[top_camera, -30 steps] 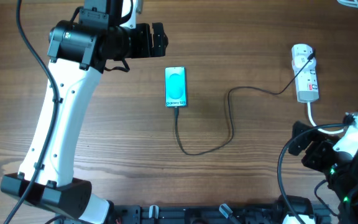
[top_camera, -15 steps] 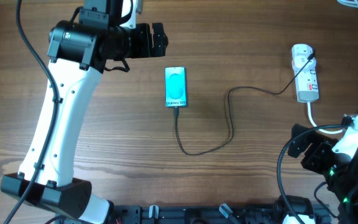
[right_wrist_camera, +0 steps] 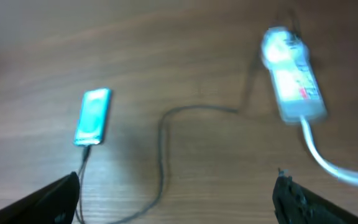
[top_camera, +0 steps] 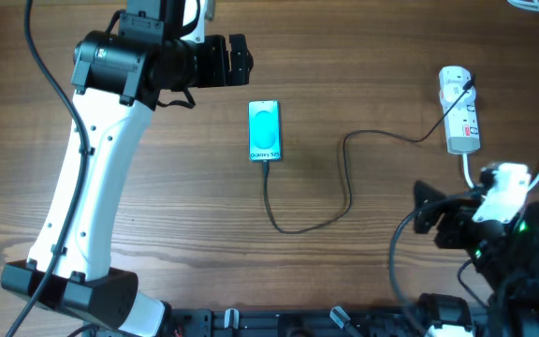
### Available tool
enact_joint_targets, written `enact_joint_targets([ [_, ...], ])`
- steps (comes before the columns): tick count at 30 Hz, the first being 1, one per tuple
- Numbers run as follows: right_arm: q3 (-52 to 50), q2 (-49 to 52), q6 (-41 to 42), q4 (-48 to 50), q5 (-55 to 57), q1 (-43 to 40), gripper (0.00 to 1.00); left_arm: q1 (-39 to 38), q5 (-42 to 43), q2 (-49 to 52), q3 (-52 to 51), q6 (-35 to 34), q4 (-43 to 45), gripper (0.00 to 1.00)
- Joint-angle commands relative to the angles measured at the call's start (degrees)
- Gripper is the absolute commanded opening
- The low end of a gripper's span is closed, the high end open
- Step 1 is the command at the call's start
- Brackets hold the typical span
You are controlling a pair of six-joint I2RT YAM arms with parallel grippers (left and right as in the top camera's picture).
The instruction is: Plug charger to phone and switch on socket
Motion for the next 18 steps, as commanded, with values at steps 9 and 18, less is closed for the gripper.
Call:
enact_joint_targets([
  [9, -23.1, -22.0, -5.2, 20.5, -6.1, 8.0, 1.00, 0.3, -0.2, 0.4, -0.2, 0.3, 0.0, 1.00],
  [18, -36.8, -29.4, -5.2, 38.7, -6.1, 8.9, 1.00, 0.3, -0.2, 0.4, -0.2, 0.3, 0.0, 1.00],
])
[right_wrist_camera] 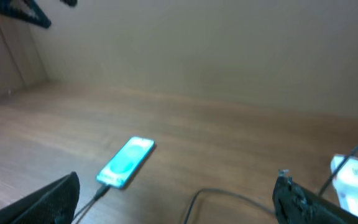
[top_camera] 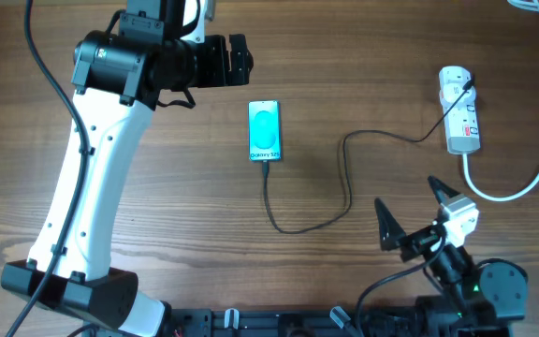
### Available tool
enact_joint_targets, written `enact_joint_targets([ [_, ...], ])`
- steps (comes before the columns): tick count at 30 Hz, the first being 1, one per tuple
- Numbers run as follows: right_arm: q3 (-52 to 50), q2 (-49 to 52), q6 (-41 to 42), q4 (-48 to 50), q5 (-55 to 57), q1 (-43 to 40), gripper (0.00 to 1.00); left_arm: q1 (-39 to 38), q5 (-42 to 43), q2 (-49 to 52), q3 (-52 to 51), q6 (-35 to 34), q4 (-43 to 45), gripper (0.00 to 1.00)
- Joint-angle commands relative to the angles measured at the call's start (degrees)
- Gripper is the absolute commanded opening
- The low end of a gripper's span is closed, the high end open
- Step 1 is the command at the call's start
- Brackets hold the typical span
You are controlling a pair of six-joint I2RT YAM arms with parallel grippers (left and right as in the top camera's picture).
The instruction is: Plug charger to phone and switch on socket
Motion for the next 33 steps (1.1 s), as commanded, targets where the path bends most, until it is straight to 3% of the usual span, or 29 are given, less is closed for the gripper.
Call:
enact_joint_targets([
  [1, -5.1, -1.0, -0.5, 6.8, -0.9, 0.3, 1.00, 0.3, -0.2, 0.4, -0.2, 0.3, 0.0, 1.00],
  [6, -11.3, -1.0, -0.5, 16.9, 0.7, 0.3, 1.00, 0.3, -0.2, 0.4, -0.2, 0.3, 0.0, 1.00],
  [16, -16.8, -1.0, 2.8, 24.4, 11.2, 0.3, 1.00, 0.3, -0.2, 0.4, -0.2, 0.3, 0.0, 1.00],
  [24, -17.4, -1.0, 3.6, 20.3, 15.6, 0.0, 1.00, 0.3, -0.2, 0.4, -0.2, 0.3, 0.0, 1.00],
  [29, -17.4, -1.0, -2.3, 20.3, 15.7, 0.0, 1.00, 0.3, -0.2, 0.4, -0.2, 0.3, 0.0, 1.00],
  [33, -17.4, -1.0, -2.2, 20.2, 16.3, 0.0, 1.00, 0.3, -0.2, 0.4, -0.2, 0.3, 0.0, 1.00],
])
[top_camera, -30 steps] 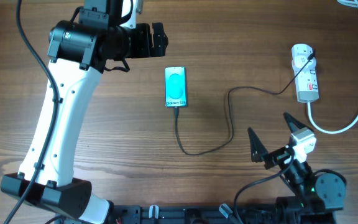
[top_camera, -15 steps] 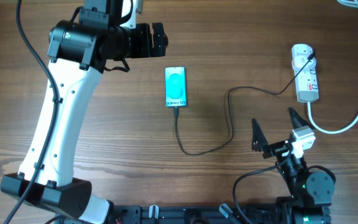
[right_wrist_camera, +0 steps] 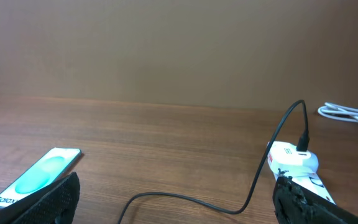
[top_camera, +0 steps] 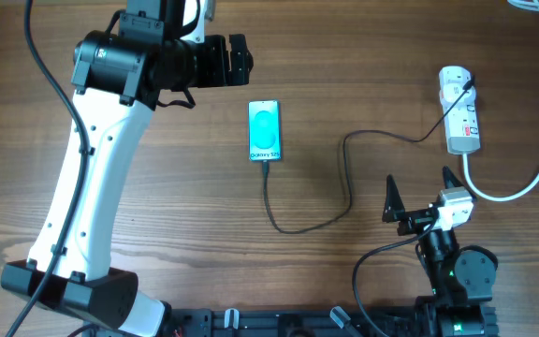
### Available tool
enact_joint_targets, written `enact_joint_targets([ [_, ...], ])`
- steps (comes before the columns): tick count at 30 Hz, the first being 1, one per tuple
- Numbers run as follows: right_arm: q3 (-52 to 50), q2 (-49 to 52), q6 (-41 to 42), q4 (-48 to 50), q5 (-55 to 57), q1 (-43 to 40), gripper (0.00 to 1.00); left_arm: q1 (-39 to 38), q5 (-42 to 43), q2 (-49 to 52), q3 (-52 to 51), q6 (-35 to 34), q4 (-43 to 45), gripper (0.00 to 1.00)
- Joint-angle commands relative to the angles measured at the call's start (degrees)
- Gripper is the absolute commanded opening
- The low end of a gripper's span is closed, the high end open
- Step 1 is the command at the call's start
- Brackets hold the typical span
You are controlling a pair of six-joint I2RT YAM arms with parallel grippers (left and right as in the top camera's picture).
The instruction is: Plug charger to phone and switch on socket
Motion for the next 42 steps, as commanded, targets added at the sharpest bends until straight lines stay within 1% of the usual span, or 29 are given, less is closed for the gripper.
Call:
enact_joint_targets([
  [1, -0.1, -0.7, -1.2, 0.0, 1.6, 0.1, 1.00, 0.3, -0.2, 0.4, -0.2, 0.3, 0.0, 1.00],
  [37, -0.1, -0.7, -1.1, 0.1, 1.6, 0.1, 1.00, 0.3, -0.2, 0.4, -0.2, 0.3, 0.0, 1.00],
  [39, -0.1, -0.7, -1.0, 0.1, 1.6, 0.1, 1.00, 0.3, -2.4, -0.2, -0.2, 0.3, -0.4, 1.00],
  [42, -0.1, -0.7, -1.1, 0.1, 1.6, 0.1, 1.00, 0.2, -2.5, -0.6, -0.3, 0.3, -3.3, 1.00],
])
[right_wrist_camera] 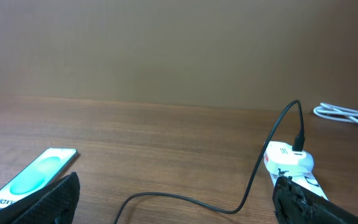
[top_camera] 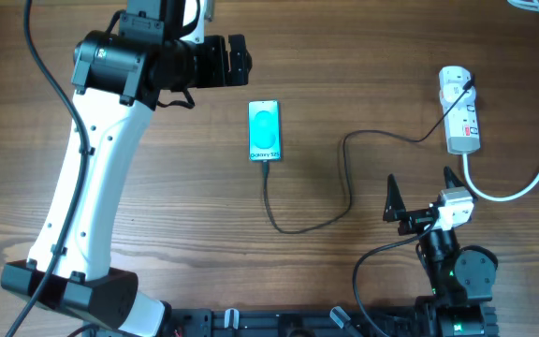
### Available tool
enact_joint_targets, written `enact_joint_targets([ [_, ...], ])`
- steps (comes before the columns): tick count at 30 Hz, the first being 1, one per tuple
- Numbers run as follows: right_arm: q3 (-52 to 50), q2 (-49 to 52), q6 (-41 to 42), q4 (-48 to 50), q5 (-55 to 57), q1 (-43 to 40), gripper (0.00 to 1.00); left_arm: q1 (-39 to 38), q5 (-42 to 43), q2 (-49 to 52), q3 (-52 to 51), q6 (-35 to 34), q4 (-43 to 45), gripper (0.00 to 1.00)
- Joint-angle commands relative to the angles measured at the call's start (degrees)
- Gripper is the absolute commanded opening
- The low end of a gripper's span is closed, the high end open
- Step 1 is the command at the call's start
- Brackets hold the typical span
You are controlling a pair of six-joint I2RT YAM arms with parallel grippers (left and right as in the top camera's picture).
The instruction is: Plug charger to phone and switch on socket
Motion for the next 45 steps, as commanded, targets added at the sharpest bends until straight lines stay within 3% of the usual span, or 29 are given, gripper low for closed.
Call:
enact_joint_targets([
  [1, -0.1, -0.7, -0.8, 0.1, 1.0, 0.1, 1.00, 0.2, -1.5, -0.6, -0.4, 0.3, -3.6, 1.00],
  [8, -0.1, -0.7, -0.8, 0.1, 1.0, 0.1, 1.00, 0.3, -2.4, -4.3, -9.0, 0.3, -4.0, 1.00],
  [14, -0.1, -0.7, -0.8, 0.1, 1.0, 0.1, 1.00, 0.3, -2.4, -13.6, -21.4, 0.3, -2.3, 1.00],
  [20, -0.1, -0.7, -0.8, 0.1, 1.0, 0.1, 1.00, 0.2, -2.6, -19.5, -22.6, 0.3, -2.0, 1.00],
  [24, -0.1, -0.7, -0.8, 0.1, 1.0, 0.1, 1.00, 0.3, -3.1, -25.2, -30.3, 0.3, -0.3, 1.00],
  [30, -0.1, -0.7, -0.8, 0.1, 1.0, 0.1, 1.00, 0.9, -2.8, -37.3, -49.3, 0.3, 8.9, 1.00],
  [38, -0.1, -0.7, -0.8, 0.1, 1.0, 0.1, 1.00, 6.3, -3.6, -49.9, -59.4, 0.3, 12.2, 1.00],
  [45, -0.1, -0.7, -0.8, 0.1, 1.0, 0.1, 1.00, 8.0, -3.0, -65.4, -71.6, 0.6, 27.2, 1.00],
])
